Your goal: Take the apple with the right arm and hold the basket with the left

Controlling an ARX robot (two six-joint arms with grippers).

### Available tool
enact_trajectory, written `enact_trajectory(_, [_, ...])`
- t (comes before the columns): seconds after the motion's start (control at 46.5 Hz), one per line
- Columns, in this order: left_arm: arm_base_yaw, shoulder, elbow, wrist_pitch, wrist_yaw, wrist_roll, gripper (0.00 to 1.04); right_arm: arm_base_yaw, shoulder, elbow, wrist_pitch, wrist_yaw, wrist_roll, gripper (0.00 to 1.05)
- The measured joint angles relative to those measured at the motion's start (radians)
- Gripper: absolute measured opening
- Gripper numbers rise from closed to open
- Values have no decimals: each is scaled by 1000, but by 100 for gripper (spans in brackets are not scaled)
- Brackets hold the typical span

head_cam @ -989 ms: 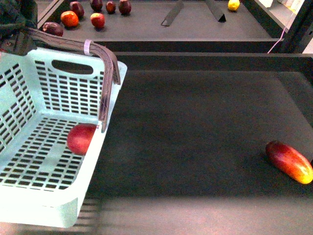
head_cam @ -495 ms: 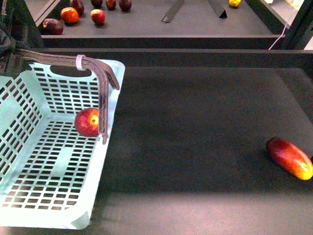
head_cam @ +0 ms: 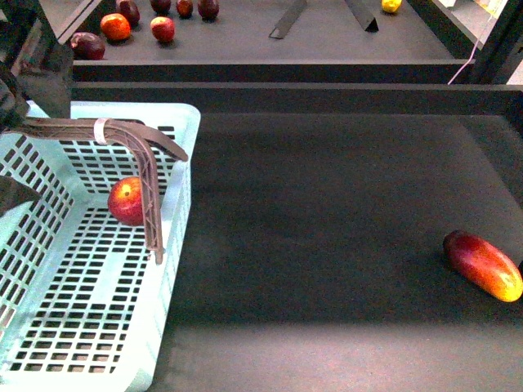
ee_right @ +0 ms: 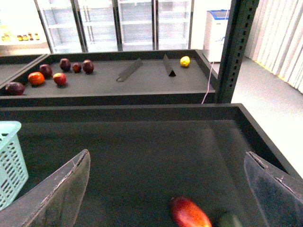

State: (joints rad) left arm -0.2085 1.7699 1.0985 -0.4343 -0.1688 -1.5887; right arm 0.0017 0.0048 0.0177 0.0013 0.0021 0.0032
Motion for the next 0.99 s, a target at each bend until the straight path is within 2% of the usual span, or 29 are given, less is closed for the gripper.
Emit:
enact_trajectory(0.086, [-1,-68,7,-52,-16,-3,99,0,0,0,0,0,0,96])
enact_trajectory(0.28, [11,-217,8,-171,-53,13,98,0,0,0,0,0,0,96])
enact_trajectory(0.495, [6,-331,4,-138,-83,175,98,0,0,0,0,0,0,96])
enact_trajectory(0.516, [9,-346,-30,-57,-66,238,94,0,0,0,0,-1,0,96])
enact_trajectory(0.559, [18,-397,-158,218,-16,448,86,0,0,0,0,0,0,96])
enact_trajectory(0.688, [50,-498,-523,949,21,1104,61,0,0,0,0,0,0,96])
enact_trajectory(0.731, [63,-535,-590,1092,31,1275,53,0,0,0,0,0,0,96])
enact_trajectory(0.839, [91,-628,-703,1195,53,1487,30,0,0,0,0,0,0,96])
enact_trajectory(0.925, [109,-686,-794,1201,77,1547,8,0,0,0,0,0,0,96])
enact_trajectory(0.989, [120,-725,-837,1201,87,1560,4,0,0,0,0,0,0,96])
